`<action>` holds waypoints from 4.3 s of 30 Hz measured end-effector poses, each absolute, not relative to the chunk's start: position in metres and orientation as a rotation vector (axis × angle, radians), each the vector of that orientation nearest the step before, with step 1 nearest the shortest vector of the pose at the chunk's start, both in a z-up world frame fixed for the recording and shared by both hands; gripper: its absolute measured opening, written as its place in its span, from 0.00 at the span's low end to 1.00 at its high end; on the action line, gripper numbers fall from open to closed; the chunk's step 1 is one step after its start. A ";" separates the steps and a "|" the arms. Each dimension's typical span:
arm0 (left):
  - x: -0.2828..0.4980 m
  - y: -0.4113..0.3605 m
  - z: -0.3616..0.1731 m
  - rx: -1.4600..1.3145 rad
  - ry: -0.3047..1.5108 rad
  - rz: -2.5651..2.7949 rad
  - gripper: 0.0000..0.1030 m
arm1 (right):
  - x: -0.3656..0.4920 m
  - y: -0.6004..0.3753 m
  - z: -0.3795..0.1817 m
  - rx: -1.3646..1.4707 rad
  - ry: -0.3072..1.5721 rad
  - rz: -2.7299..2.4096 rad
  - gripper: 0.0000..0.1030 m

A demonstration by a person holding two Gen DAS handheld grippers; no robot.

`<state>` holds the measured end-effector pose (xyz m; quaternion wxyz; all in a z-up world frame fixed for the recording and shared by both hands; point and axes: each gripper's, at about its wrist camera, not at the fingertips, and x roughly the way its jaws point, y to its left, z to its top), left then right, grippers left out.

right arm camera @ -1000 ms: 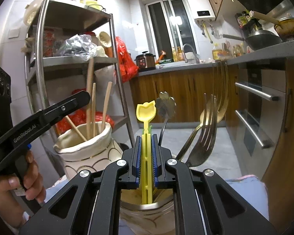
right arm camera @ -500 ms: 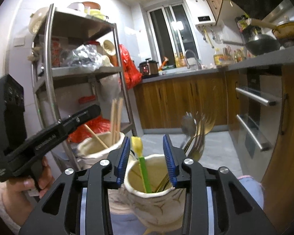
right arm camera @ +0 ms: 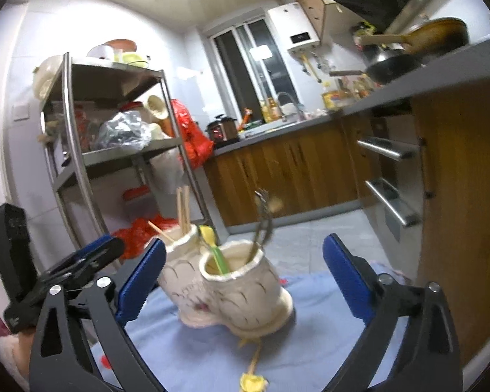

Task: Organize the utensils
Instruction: 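Grasp the second yellow spoon with the right tool while the left tool moves down, then grasp the last chopstick with the left tool, then lift the yellow spoon over the short cup while the left tool lifts the chopstick over the tall cup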

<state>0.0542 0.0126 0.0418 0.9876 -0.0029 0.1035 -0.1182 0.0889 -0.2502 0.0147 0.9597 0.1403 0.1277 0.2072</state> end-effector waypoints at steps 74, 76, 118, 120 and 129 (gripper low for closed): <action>0.042 -0.069 -0.061 0.124 0.759 -0.348 0.53 | 0.065 -0.265 -0.072 0.112 0.709 0.382 0.10; 0.048 -0.077 -0.066 0.114 0.804 -0.358 0.43 | 0.063 -0.268 -0.070 0.119 0.698 0.388 0.10; 0.012 0.000 0.008 0.110 0.500 -0.364 0.06 | 0.037 -0.238 -0.023 0.074 0.447 0.497 0.10; 0.016 0.008 0.020 0.065 0.461 -0.370 0.06 | 0.043 -0.233 -0.014 0.079 0.431 0.500 0.10; 0.058 0.041 0.061 -0.013 0.341 -0.348 0.06 | 0.094 -0.211 0.026 0.128 0.344 0.517 0.10</action>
